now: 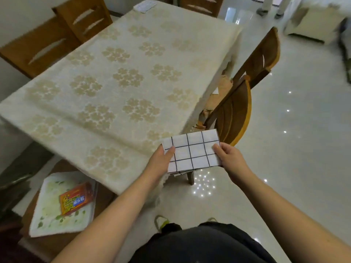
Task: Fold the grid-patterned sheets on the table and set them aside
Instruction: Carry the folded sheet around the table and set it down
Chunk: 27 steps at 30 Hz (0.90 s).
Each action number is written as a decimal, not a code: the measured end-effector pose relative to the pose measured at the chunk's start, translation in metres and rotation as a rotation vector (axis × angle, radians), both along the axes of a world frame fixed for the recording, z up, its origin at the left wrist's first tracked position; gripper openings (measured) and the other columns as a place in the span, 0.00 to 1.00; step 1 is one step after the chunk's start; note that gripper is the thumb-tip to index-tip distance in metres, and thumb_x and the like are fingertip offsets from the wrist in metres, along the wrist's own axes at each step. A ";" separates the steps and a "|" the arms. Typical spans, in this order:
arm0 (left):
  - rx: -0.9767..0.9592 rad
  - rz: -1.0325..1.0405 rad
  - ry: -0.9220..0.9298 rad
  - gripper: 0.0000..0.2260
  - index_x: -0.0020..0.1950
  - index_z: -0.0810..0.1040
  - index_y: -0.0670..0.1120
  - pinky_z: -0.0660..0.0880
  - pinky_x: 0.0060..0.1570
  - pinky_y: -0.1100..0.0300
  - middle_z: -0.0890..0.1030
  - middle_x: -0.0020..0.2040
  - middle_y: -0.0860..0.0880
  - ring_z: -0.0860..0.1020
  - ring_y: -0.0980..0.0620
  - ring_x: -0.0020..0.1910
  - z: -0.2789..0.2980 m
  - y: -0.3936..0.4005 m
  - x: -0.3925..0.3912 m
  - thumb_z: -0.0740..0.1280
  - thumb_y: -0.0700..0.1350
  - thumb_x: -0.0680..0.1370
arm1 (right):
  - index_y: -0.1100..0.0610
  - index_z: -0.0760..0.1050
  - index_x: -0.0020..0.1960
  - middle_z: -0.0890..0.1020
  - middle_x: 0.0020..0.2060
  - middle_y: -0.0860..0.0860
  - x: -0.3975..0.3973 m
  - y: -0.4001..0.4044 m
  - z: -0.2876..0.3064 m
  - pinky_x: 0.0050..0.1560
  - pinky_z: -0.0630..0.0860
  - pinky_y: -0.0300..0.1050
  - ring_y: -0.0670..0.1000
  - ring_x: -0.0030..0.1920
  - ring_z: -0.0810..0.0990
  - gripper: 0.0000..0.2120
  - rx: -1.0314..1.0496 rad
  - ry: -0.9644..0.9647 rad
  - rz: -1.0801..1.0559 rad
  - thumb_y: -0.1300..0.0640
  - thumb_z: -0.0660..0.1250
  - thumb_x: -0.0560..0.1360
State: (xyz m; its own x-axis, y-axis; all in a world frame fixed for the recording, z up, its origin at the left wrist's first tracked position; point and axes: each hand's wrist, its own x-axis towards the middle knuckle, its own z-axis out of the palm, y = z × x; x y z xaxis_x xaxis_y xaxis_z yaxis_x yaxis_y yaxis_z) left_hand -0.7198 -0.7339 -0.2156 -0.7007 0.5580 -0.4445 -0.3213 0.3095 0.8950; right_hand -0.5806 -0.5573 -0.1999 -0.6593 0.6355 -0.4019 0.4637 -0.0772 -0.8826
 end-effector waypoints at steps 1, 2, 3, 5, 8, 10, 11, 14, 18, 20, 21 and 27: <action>0.009 -0.019 -0.015 0.11 0.65 0.74 0.51 0.80 0.48 0.59 0.82 0.58 0.51 0.81 0.53 0.54 0.004 0.008 0.006 0.60 0.48 0.82 | 0.50 0.81 0.48 0.86 0.44 0.49 0.011 0.004 -0.001 0.54 0.80 0.59 0.52 0.47 0.84 0.11 -0.005 0.004 -0.029 0.48 0.62 0.79; 0.000 -0.042 -0.018 0.11 0.65 0.74 0.51 0.80 0.47 0.61 0.82 0.58 0.51 0.82 0.53 0.54 0.004 0.017 0.012 0.61 0.47 0.82 | 0.51 0.81 0.48 0.85 0.44 0.50 0.022 0.009 -0.001 0.54 0.80 0.60 0.53 0.48 0.84 0.12 -0.008 0.007 -0.059 0.47 0.61 0.80; -0.005 -0.070 -0.012 0.11 0.65 0.74 0.51 0.80 0.47 0.59 0.82 0.57 0.50 0.82 0.53 0.53 0.006 0.026 0.019 0.61 0.47 0.82 | 0.51 0.81 0.48 0.85 0.44 0.50 0.035 0.014 -0.001 0.54 0.80 0.59 0.53 0.48 0.83 0.12 -0.004 0.010 -0.088 0.47 0.61 0.80; -0.026 -0.137 0.012 0.12 0.65 0.75 0.51 0.81 0.51 0.53 0.83 0.57 0.49 0.82 0.51 0.53 0.010 0.046 0.036 0.63 0.47 0.81 | 0.53 0.80 0.45 0.84 0.42 0.50 0.062 0.025 -0.001 0.51 0.79 0.55 0.52 0.45 0.82 0.13 -0.009 0.020 -0.150 0.48 0.61 0.80; -0.044 -0.244 0.055 0.11 0.62 0.76 0.49 0.81 0.43 0.60 0.84 0.53 0.50 0.84 0.53 0.48 0.021 0.081 0.068 0.64 0.46 0.81 | 0.54 0.77 0.41 0.83 0.39 0.52 0.111 0.049 -0.001 0.46 0.77 0.53 0.52 0.41 0.80 0.12 -0.046 0.036 -0.233 0.50 0.63 0.80; -0.057 -0.311 0.092 0.08 0.59 0.76 0.50 0.80 0.39 0.64 0.84 0.50 0.51 0.83 0.57 0.45 0.028 0.105 0.094 0.65 0.46 0.80 | 0.54 0.75 0.36 0.79 0.34 0.51 0.151 0.068 -0.002 0.40 0.72 0.50 0.51 0.36 0.76 0.14 -0.049 0.047 -0.266 0.50 0.65 0.79; -0.078 -0.365 0.134 0.07 0.57 0.76 0.52 0.80 0.40 0.63 0.84 0.50 0.52 0.83 0.57 0.45 0.031 0.118 0.108 0.65 0.47 0.80 | 0.54 0.74 0.35 0.77 0.32 0.51 0.172 0.077 -0.002 0.39 0.70 0.48 0.50 0.35 0.74 0.14 -0.046 0.044 -0.280 0.50 0.66 0.78; -0.182 -0.513 0.258 0.06 0.57 0.75 0.55 0.77 0.38 0.68 0.82 0.48 0.57 0.80 0.61 0.44 0.033 0.152 0.146 0.65 0.49 0.80 | 0.58 0.74 0.36 0.73 0.30 0.51 0.230 0.100 -0.004 0.37 0.72 0.45 0.50 0.33 0.72 0.14 -0.054 0.036 -0.314 0.51 0.69 0.77; -0.226 -0.592 0.244 0.08 0.57 0.76 0.52 0.78 0.40 0.66 0.83 0.50 0.53 0.81 0.59 0.45 0.030 0.188 0.192 0.65 0.50 0.79 | 0.58 0.75 0.35 0.73 0.30 0.53 0.289 0.123 -0.009 0.41 0.74 0.48 0.51 0.35 0.74 0.14 -0.102 0.049 -0.359 0.54 0.69 0.77; -0.227 -0.624 0.202 0.06 0.54 0.77 0.53 0.80 0.49 0.56 0.84 0.49 0.51 0.83 0.53 0.47 0.027 0.201 0.210 0.66 0.51 0.79 | 0.61 0.76 0.38 0.76 0.32 0.54 0.309 0.133 -0.011 0.42 0.73 0.49 0.52 0.36 0.74 0.13 -0.114 0.057 -0.384 0.54 0.68 0.77; -0.217 -0.619 0.149 0.05 0.53 0.78 0.53 0.80 0.51 0.53 0.85 0.49 0.50 0.84 0.52 0.47 0.027 0.205 0.217 0.66 0.50 0.79 | 0.61 0.78 0.40 0.79 0.33 0.54 0.317 0.137 -0.012 0.43 0.74 0.49 0.52 0.37 0.76 0.12 -0.124 0.060 -0.403 0.55 0.68 0.78; -0.144 -0.591 -0.010 0.10 0.60 0.78 0.45 0.81 0.50 0.54 0.85 0.51 0.45 0.84 0.48 0.49 0.026 0.236 0.238 0.65 0.46 0.80 | 0.55 0.82 0.52 0.86 0.46 0.51 0.335 0.155 -0.018 0.54 0.79 0.53 0.53 0.49 0.85 0.10 -0.167 0.105 -0.503 0.53 0.63 0.80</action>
